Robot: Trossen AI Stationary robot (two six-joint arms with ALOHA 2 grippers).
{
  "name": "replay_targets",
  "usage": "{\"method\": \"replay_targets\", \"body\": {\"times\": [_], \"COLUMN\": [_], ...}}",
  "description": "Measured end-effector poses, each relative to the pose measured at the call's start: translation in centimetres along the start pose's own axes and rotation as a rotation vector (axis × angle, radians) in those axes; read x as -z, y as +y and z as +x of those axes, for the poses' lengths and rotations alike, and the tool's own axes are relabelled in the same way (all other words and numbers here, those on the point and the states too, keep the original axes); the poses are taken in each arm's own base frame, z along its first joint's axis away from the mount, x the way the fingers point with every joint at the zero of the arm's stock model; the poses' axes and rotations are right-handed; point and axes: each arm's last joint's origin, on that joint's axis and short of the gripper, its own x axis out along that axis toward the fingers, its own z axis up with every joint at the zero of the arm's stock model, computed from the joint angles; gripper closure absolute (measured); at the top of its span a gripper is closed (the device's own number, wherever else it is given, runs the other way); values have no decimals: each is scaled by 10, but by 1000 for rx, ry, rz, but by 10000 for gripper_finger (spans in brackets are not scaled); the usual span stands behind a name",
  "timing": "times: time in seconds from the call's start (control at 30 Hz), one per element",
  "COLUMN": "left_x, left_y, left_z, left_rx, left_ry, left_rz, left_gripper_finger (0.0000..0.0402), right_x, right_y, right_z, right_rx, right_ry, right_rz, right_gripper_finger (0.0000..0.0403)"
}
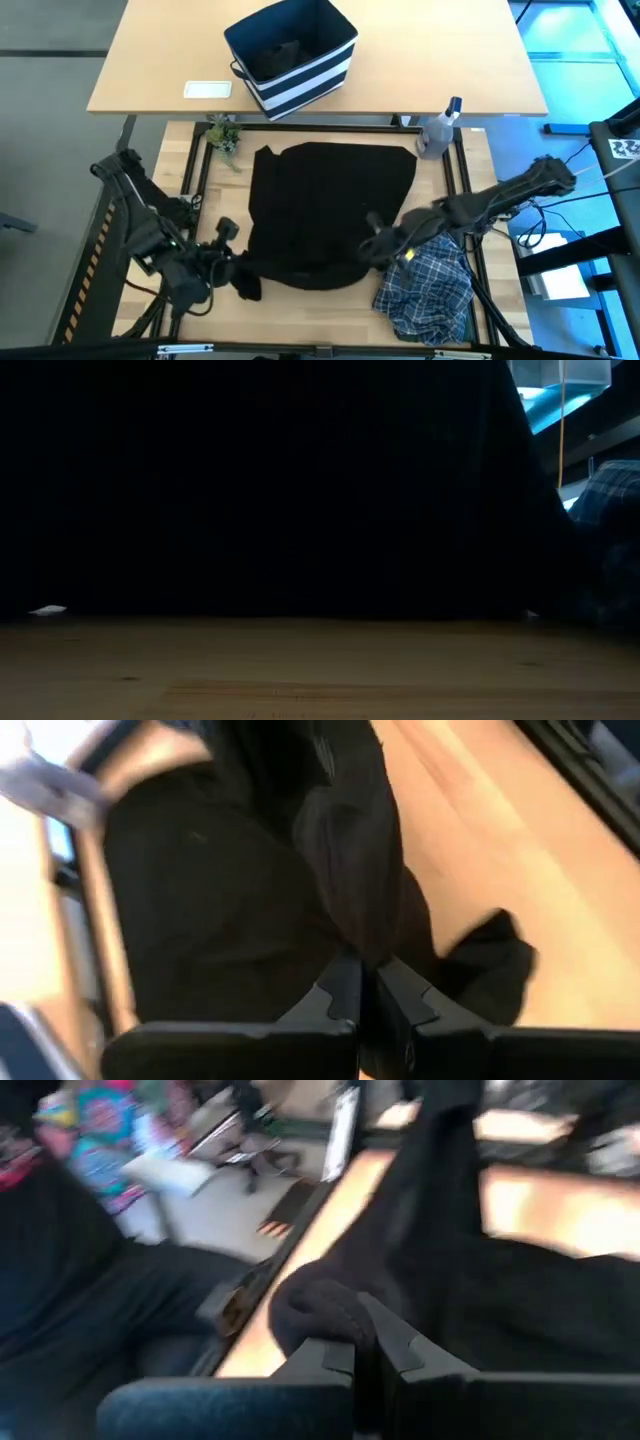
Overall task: Fold Laundry from Bin
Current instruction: Fold the black shirt
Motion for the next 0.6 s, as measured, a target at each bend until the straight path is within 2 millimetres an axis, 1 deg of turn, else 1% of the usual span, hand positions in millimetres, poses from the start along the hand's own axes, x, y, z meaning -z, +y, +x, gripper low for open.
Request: {"method": "replay_targets", "body": {"times": [0.13, 0.2, 0.3, 0.37, 0.43, 0.6], "left_x": [6, 5, 3, 0, -1, -2], "left_y": [-16, -24, -34, -40, -45, -48], "left_z": [23, 33, 45, 52, 59, 65], "left_rx": [101, 162, 258, 306, 341, 399], "left_ry": [31, 9, -45, -97, -123, -141], "left_rz": [-69, -86, -123, -170, -200, -274], "left_gripper_finger": [401, 401, 399, 392, 382, 360], "right_x": [13, 21, 34, 41, 46, 51], "right_y": [6, 7, 5, 4, 3, 3], "right_z": [37, 53, 71, 78, 85, 89], "right_rx": [-157, -212, -254, -257, -270, -300], "right_ry": [58, 96, 170, 208, 235, 258], "right_rz": [35, 67, 138, 187, 198, 202], "right_gripper_finger": [403, 403, 399, 392, 381, 338]}}
